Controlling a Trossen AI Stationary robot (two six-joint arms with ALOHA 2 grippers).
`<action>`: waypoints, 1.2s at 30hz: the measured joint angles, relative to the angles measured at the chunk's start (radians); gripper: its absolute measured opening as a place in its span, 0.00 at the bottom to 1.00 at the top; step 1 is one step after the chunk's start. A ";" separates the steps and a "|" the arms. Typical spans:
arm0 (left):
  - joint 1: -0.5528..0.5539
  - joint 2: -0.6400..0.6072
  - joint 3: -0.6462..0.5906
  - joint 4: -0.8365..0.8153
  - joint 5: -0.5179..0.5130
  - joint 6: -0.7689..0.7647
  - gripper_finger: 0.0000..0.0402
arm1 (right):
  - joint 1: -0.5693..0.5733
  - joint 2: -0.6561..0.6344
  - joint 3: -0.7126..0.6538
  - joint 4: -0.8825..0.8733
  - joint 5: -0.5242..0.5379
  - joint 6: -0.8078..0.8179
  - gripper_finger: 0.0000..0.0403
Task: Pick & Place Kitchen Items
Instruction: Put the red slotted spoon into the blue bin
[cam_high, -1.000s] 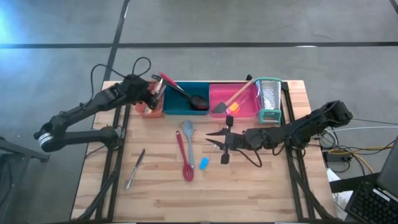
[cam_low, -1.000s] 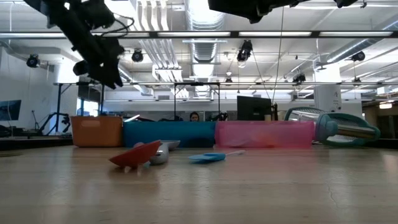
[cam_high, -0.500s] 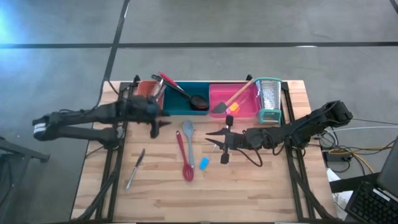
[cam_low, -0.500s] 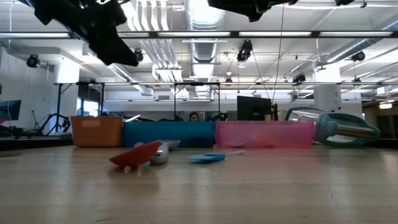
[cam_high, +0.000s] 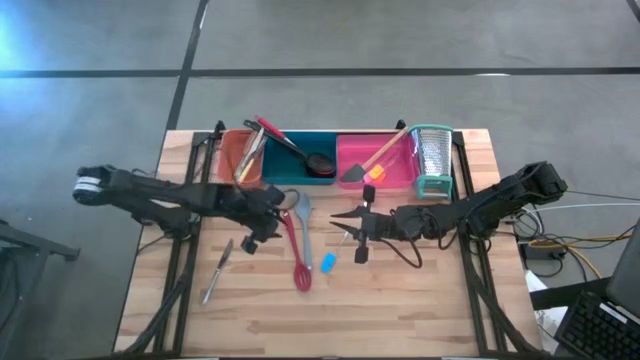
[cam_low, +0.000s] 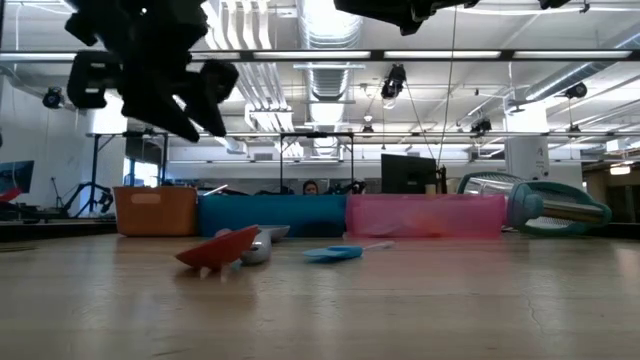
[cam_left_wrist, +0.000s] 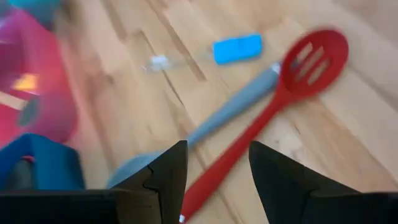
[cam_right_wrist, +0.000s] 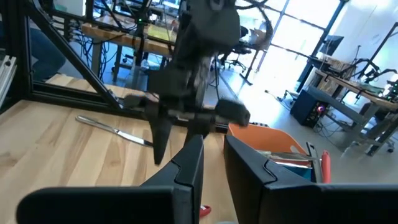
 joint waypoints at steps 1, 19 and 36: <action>0.000 0.027 0.009 -0.010 -0.002 0.011 0.44 | 0.000 0.000 0.000 0.000 0.000 0.000 0.14; 0.002 0.344 0.139 -0.117 -0.230 0.221 0.44 | 0.000 0.000 -0.001 -0.002 0.000 0.030 0.13; 0.004 0.543 0.224 -0.166 -0.269 0.247 0.44 | 0.000 0.000 -0.003 -0.003 -0.001 0.034 0.13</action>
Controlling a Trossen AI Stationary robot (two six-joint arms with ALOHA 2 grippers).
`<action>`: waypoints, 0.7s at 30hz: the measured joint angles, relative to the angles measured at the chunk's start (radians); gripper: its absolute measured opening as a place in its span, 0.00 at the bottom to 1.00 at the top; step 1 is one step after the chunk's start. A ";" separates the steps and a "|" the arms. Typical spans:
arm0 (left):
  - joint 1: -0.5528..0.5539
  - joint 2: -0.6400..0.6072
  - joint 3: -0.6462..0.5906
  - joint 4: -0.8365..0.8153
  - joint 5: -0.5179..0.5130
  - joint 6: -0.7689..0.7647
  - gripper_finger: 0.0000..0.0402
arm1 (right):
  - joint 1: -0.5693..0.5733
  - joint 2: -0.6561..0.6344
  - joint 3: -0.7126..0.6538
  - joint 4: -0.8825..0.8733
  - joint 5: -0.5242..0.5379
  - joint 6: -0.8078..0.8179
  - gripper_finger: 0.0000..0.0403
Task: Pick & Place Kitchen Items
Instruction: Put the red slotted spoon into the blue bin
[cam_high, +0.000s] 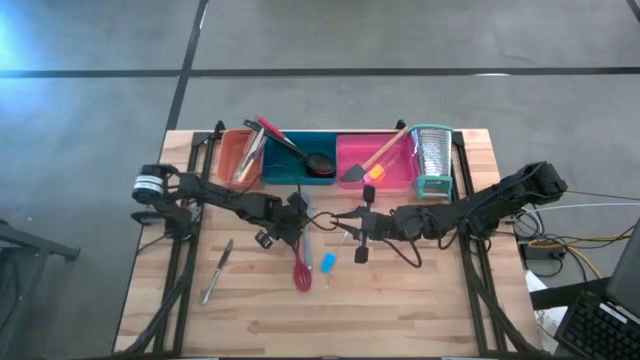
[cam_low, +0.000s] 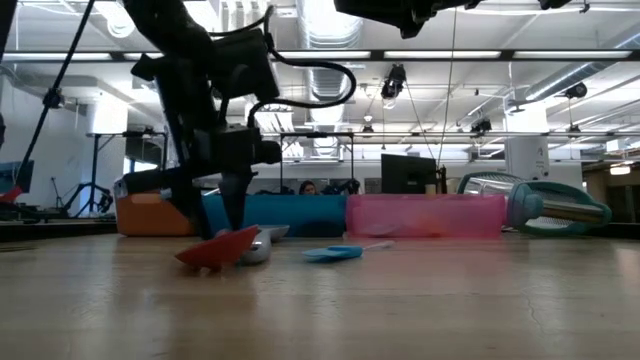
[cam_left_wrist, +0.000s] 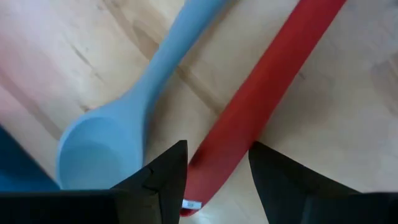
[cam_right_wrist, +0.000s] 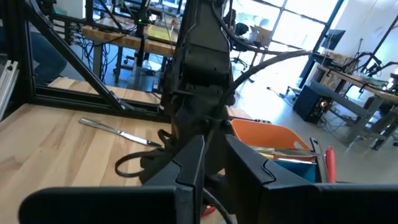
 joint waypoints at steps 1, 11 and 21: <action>-0.006 0.007 0.005 -0.006 0.002 -0.003 0.44 | 0.000 0.000 0.000 0.000 0.000 0.000 0.13; -0.134 0.008 0.011 -0.007 0.019 0.018 0.44 | 0.000 0.000 -0.001 0.000 0.000 0.003 0.15; -0.178 0.052 0.048 0.111 0.130 0.019 0.44 | 0.000 0.000 0.000 0.000 0.000 0.008 0.12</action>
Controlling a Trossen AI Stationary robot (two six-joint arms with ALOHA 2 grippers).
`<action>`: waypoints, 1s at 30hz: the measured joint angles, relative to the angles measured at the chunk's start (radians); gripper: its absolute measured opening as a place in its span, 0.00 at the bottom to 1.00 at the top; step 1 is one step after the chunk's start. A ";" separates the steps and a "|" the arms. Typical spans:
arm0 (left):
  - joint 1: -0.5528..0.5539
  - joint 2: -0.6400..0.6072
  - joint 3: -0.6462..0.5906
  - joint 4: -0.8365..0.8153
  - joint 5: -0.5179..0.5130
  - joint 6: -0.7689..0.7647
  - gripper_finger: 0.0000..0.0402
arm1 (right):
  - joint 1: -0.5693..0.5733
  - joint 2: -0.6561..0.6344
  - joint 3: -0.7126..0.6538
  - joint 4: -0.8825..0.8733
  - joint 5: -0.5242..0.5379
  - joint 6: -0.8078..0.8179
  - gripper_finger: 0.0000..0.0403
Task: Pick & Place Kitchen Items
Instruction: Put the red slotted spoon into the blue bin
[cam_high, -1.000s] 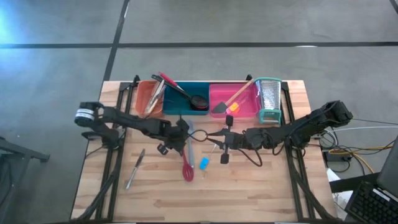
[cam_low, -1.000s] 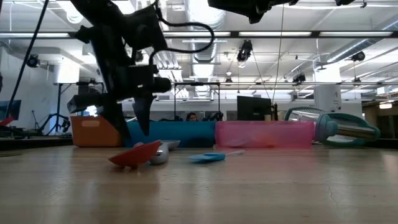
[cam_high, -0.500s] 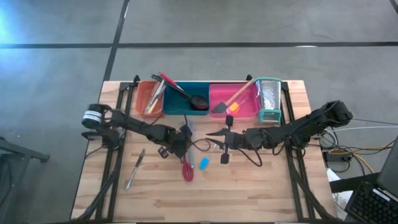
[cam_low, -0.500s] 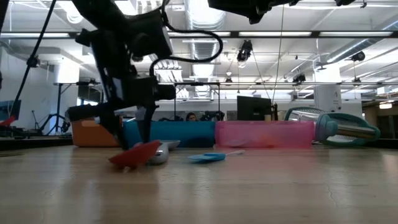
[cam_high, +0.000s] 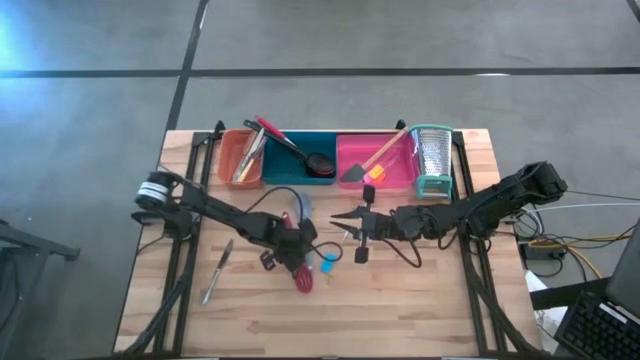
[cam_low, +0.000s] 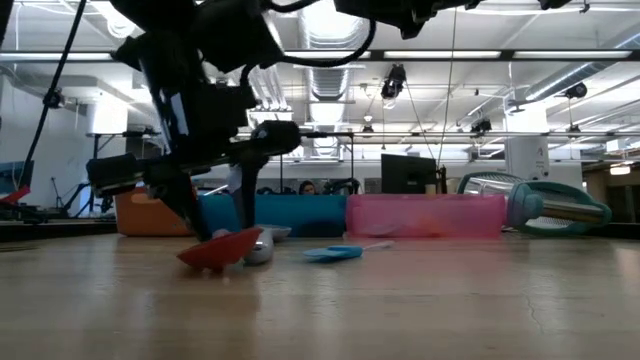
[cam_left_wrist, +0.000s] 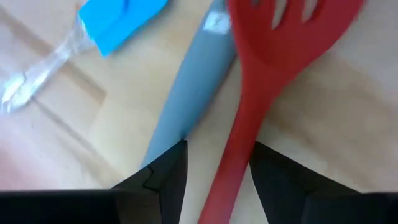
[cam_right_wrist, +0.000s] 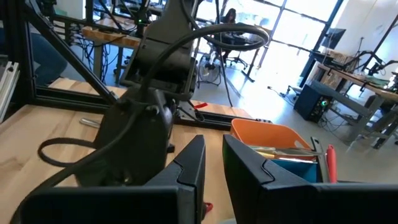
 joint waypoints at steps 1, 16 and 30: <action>-0.001 0.009 0.007 0.003 0.014 0.000 0.44 | 0.000 0.000 0.000 0.000 0.000 0.000 0.12; -0.039 0.081 0.070 -0.089 0.014 -0.023 0.25 | 0.001 0.000 -0.002 0.000 0.000 0.003 0.12; -0.042 0.071 0.135 -0.230 -0.008 -0.077 0.12 | 0.000 0.000 -0.002 0.000 0.000 0.003 0.11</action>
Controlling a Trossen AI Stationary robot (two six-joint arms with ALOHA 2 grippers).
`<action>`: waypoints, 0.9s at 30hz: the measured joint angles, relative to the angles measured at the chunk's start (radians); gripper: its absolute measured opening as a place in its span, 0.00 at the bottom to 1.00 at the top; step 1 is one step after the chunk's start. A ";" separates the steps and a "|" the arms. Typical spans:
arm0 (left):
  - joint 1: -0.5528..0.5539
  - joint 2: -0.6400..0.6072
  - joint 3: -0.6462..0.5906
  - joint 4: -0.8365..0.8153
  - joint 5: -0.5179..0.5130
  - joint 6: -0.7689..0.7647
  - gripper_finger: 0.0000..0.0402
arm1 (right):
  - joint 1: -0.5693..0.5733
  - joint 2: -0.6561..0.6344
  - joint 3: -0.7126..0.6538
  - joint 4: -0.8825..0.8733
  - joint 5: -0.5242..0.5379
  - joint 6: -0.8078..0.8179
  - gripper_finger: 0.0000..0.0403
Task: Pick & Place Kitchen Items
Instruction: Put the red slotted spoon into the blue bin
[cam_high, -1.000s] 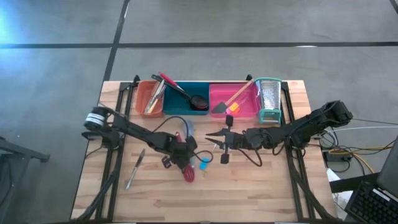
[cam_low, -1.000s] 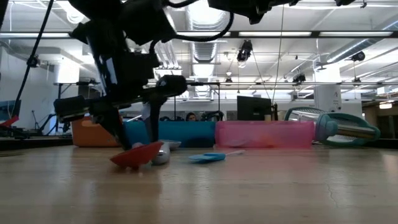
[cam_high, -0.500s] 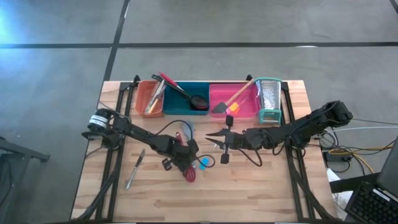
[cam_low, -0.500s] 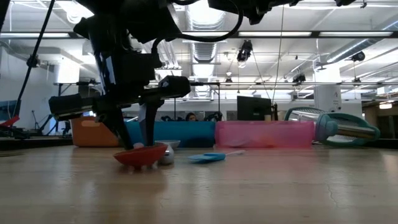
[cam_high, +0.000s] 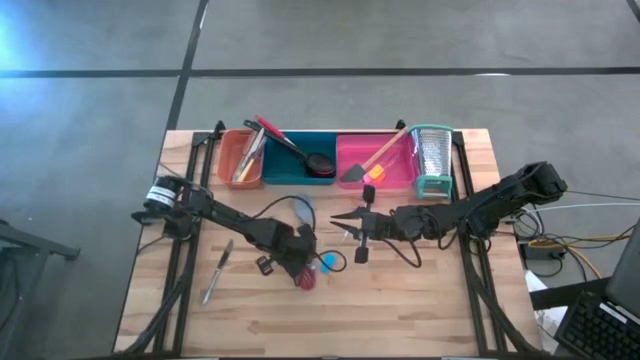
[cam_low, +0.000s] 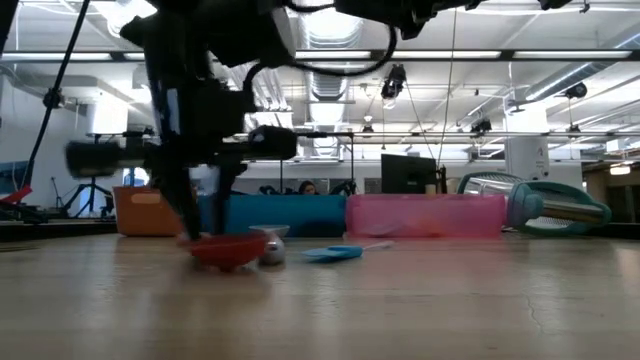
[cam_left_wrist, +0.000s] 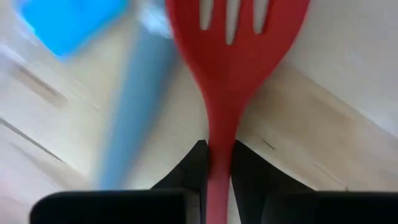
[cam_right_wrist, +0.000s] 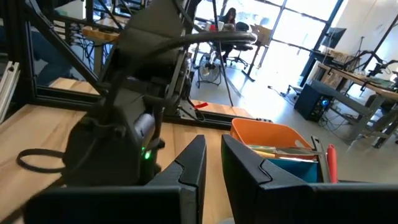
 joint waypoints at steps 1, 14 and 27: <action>0.000 -0.007 0.012 -0.048 0.003 -0.017 0.12 | 0.000 0.000 0.000 0.000 0.000 0.000 0.11; -0.003 -0.064 0.293 -0.332 -0.238 -0.150 0.12 | 0.000 0.000 0.000 -0.001 0.000 0.000 0.11; 0.202 -0.064 0.305 -0.358 -0.567 -0.052 0.12 | 0.002 -0.052 0.021 -0.182 0.130 0.031 0.11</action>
